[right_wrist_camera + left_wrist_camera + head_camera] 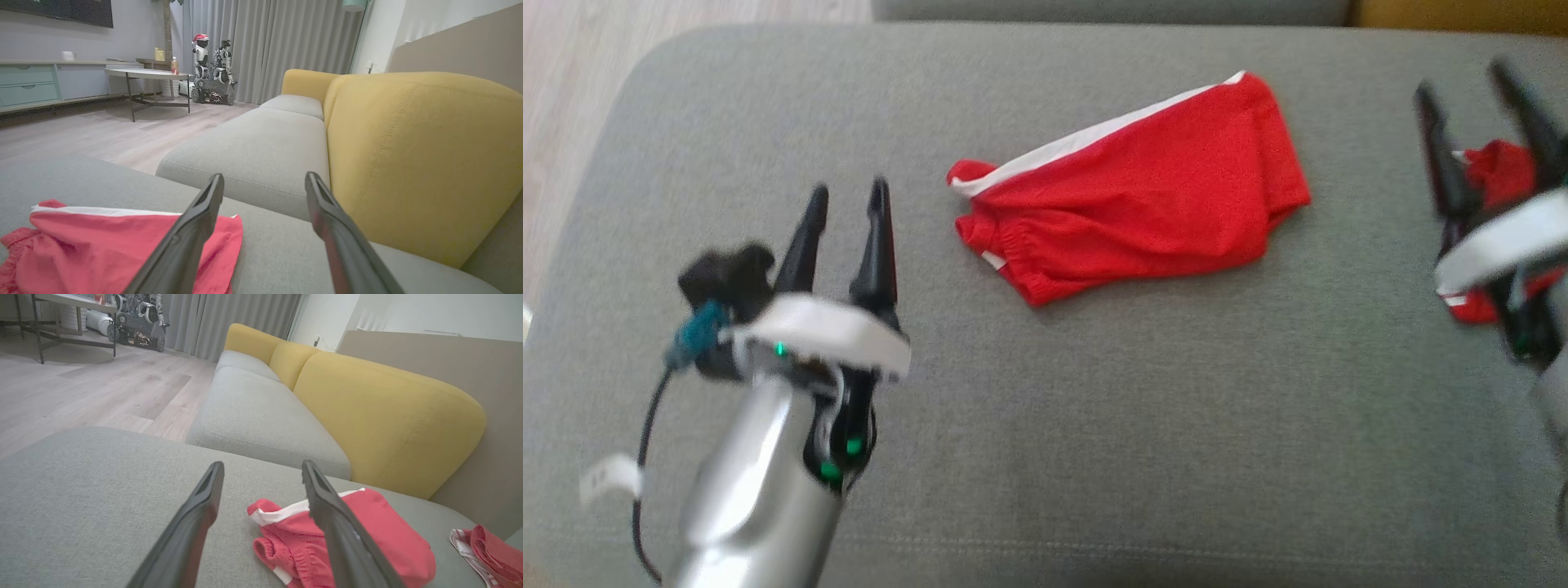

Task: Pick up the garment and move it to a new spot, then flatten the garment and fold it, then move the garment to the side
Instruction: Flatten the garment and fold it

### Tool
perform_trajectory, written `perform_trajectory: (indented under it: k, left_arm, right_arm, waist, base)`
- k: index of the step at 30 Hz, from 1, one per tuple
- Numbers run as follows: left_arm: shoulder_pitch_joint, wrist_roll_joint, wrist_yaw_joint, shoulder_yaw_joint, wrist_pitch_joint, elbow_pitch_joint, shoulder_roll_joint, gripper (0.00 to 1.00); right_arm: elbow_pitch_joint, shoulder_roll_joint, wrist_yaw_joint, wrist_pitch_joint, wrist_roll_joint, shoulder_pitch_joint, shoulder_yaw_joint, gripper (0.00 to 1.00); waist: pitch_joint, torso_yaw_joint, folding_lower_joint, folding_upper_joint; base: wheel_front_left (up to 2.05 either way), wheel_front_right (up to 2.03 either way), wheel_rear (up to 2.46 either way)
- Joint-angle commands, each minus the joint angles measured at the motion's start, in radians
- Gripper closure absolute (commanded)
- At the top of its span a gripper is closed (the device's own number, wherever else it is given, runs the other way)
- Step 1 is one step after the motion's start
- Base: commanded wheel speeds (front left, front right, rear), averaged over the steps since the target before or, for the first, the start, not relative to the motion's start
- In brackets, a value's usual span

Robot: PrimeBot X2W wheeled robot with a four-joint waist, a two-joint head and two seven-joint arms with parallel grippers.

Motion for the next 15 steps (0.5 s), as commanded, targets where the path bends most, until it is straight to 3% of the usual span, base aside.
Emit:
perform_trajectory:
  k: [1,7,15]
  left_arm:
    - [0.010,0.035,-0.015,0.064,-0.012,-0.058,0.008,0.00]
    - [0.155,0.163,-0.063,0.142,-0.012,-0.122,-0.036,0.00]
    - [0.265,0.224,-0.111,0.211,-0.012,-0.141,-0.070,0.00]
  right_arm:
    - [-0.064,0.019,-0.001,-0.011,-0.048,0.062,-0.048,0.00]
    - [-0.183,0.134,-0.001,-0.011,-0.190,0.279,-0.231,0.00]
    - [-0.255,0.266,-0.001,-0.011,-0.320,0.462,-0.360,0.00]
  waist:
    - [-0.033,-0.028,0.0001,-0.0001]
    - [-0.068,-0.054,0.0001,-0.0001]
    - [-0.089,-0.074,0.0001,-0.0001]
  base:
    - [0.00,0.00,0.00]
    - [0.00,0.00,0.00]
    - [0.00,0.00,0.00]
